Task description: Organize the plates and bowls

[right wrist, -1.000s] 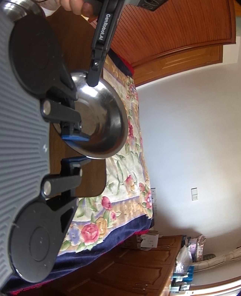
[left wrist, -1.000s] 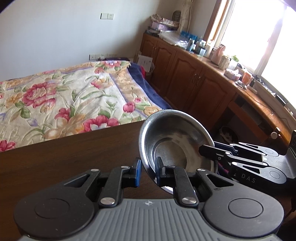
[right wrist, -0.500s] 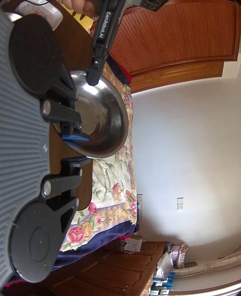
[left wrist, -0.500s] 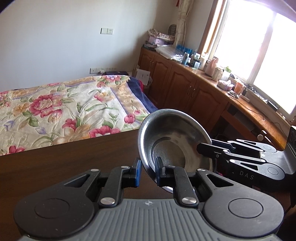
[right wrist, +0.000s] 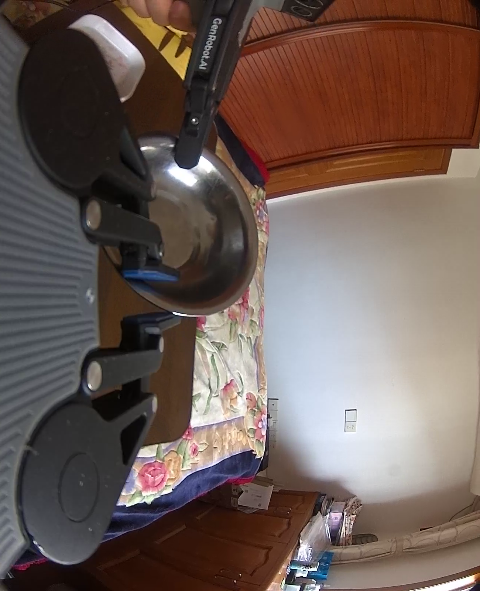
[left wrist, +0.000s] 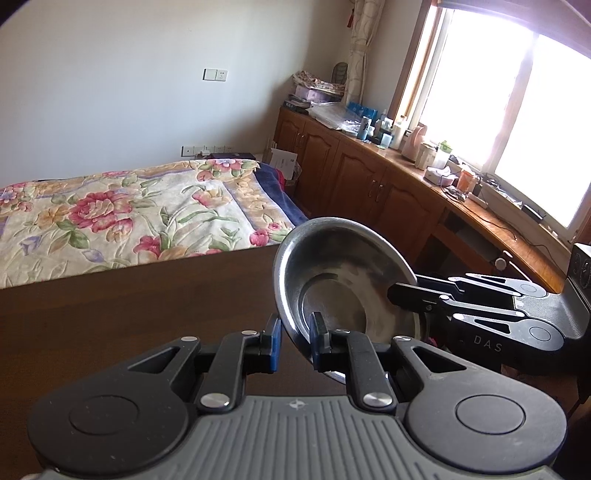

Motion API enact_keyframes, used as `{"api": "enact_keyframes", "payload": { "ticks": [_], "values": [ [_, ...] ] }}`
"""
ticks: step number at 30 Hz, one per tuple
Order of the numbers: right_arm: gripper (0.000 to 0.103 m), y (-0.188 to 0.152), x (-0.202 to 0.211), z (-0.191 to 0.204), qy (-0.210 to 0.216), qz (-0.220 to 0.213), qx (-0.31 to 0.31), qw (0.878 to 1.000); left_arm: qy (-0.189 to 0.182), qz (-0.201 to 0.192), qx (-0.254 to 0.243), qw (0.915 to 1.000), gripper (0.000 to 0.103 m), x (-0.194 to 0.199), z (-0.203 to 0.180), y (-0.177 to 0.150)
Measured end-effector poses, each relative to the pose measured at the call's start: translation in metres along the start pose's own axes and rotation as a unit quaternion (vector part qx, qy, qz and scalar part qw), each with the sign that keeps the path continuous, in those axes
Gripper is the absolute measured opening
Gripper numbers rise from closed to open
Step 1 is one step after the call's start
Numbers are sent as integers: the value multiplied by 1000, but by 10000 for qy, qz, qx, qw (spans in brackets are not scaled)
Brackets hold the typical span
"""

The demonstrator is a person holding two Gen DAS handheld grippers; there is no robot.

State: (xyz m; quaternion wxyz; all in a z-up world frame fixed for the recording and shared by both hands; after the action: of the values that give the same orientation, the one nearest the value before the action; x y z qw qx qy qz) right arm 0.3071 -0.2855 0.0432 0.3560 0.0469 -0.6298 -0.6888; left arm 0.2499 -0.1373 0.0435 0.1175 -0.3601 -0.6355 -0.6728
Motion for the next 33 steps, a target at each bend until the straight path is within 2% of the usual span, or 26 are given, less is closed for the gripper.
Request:
{"api": "enact_keyframes", "payload": {
  "ticks": [15, 33],
  "values": [
    [20, -30, 11, 41, 162, 122, 8, 9998, 43, 67, 157, 9998, 17, 24, 14, -61],
    [20, -61, 17, 70, 431, 130, -97, 9989, 91, 35, 566, 9983, 17, 45, 22, -112]
  ]
}}
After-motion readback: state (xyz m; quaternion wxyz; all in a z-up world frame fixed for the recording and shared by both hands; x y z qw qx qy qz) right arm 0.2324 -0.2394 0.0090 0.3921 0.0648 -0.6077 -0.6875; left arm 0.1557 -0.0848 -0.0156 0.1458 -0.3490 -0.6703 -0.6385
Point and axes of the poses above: each gripper's, at about its wrist camera, not at the fingertips, and x roughly against the way its jaws point, z to its left, y to its top, the point moved 7 cm from there along -x, roughly the way its jaws point, and after that the axes turned 15 degrees about y, right-handed, at the moved point
